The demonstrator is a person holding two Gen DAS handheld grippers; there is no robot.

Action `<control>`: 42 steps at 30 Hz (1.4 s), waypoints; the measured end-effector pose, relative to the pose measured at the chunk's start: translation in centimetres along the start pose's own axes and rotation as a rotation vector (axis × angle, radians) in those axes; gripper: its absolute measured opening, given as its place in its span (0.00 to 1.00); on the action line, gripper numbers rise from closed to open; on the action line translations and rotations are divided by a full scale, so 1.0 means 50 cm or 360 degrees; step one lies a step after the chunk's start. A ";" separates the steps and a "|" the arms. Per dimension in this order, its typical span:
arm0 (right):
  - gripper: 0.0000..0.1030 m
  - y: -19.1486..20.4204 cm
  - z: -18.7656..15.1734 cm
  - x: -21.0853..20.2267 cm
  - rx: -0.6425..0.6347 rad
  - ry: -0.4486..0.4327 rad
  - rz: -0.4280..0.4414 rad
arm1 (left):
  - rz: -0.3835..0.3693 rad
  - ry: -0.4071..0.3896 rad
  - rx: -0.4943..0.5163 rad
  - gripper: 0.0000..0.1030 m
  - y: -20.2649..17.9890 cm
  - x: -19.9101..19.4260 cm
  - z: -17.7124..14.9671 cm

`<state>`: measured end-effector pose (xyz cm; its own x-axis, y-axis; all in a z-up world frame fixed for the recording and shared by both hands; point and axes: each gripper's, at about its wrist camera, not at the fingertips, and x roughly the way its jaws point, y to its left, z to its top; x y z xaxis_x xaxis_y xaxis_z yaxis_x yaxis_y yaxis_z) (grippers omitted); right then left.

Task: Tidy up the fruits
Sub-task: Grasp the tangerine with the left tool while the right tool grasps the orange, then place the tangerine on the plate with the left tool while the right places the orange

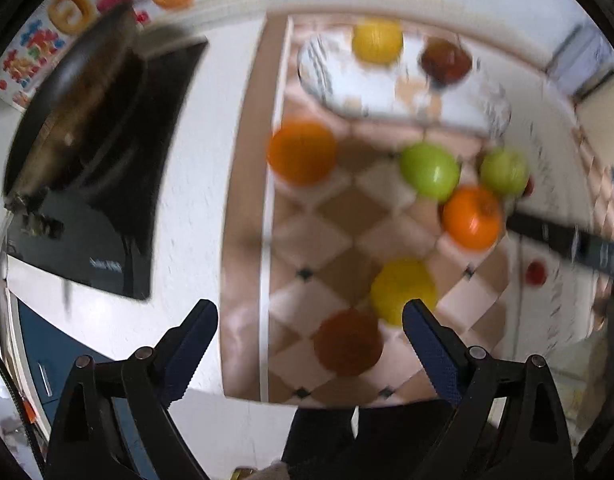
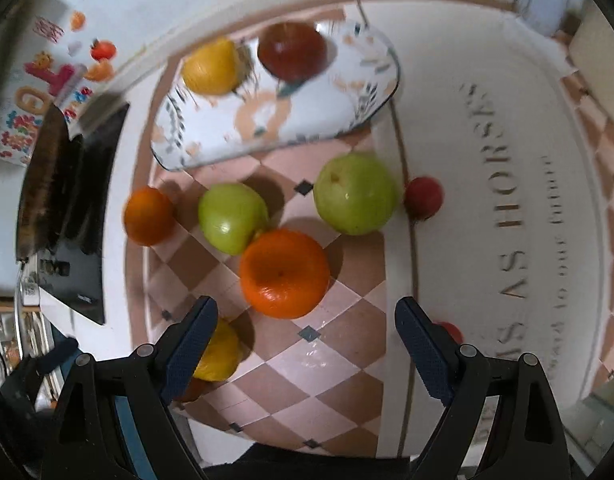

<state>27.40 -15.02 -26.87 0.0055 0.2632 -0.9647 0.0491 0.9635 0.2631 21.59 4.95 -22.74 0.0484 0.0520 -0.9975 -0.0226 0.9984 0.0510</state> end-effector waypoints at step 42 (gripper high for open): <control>0.64 -0.007 -0.010 0.038 -0.0138 0.0144 0.0143 | -0.0104 0.0056 -0.0101 0.51 0.015 0.058 0.029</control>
<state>26.87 -14.83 -28.79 -0.0843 0.3478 -0.9338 -0.0341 0.9356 0.3515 23.18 5.87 -25.53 0.0169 -0.0150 -0.9997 -0.0838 0.9963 -0.0163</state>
